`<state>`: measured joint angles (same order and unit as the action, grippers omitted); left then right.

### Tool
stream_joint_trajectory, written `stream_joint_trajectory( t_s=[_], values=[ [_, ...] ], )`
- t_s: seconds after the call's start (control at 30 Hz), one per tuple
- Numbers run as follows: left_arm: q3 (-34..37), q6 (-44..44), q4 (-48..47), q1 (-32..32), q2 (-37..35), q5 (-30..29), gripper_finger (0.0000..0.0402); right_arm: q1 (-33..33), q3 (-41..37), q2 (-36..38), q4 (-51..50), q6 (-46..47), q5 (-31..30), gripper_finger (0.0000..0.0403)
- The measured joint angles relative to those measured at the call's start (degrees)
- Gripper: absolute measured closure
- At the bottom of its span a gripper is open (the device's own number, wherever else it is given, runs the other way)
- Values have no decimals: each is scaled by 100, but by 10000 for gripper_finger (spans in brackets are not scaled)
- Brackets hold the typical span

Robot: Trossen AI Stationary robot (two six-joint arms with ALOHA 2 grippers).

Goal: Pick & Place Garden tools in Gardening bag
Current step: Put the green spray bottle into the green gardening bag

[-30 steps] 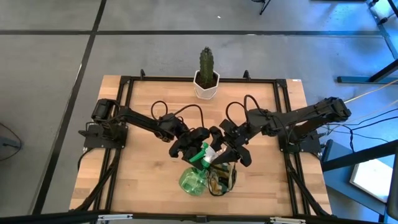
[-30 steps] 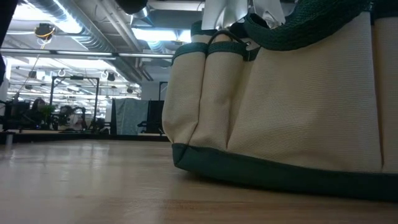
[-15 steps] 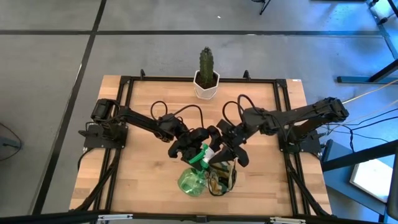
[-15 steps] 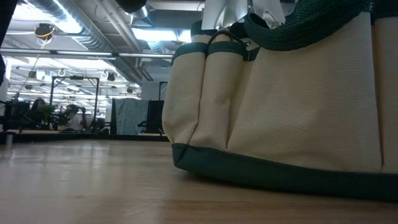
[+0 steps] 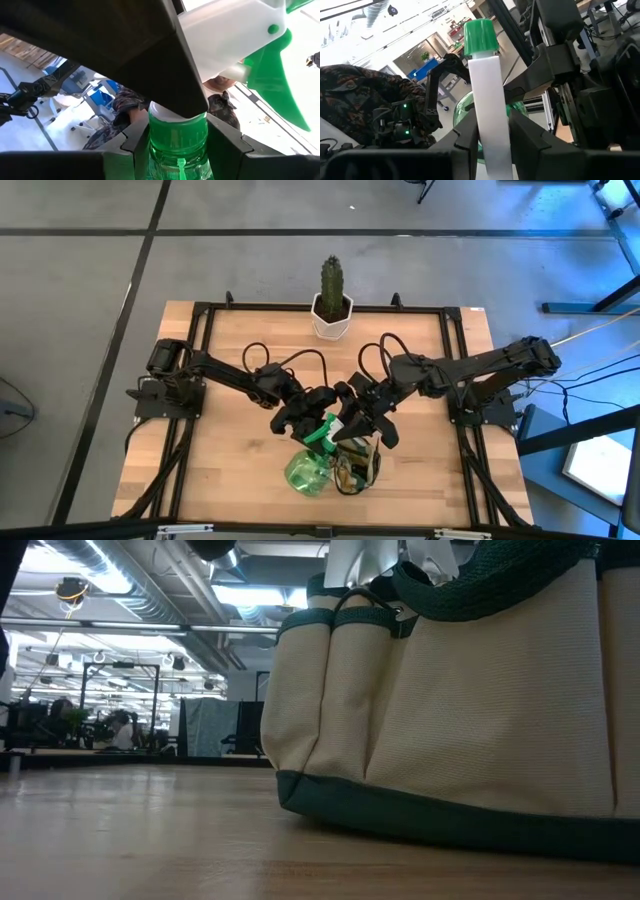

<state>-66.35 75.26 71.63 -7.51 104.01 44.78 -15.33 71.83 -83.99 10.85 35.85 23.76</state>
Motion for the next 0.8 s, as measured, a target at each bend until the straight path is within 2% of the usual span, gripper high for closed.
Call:
stream_joint_trajectory(
  t_s=[0.23,0.4,0.47,0.8],
  values=[
    [0,474,20,0,0,-27,254,-4,0,52,-137,210,-136,320],
    [2,647,-19,22,11,-254,169,-15,-2,145,-443,278,-293,320],
    [2,649,-4,19,11,-292,150,-31,-2,246,-578,314,-343,320],
    [41,506,19,206,11,-360,150,-243,-2,615,-1065,454,-571,320]
  ],
)
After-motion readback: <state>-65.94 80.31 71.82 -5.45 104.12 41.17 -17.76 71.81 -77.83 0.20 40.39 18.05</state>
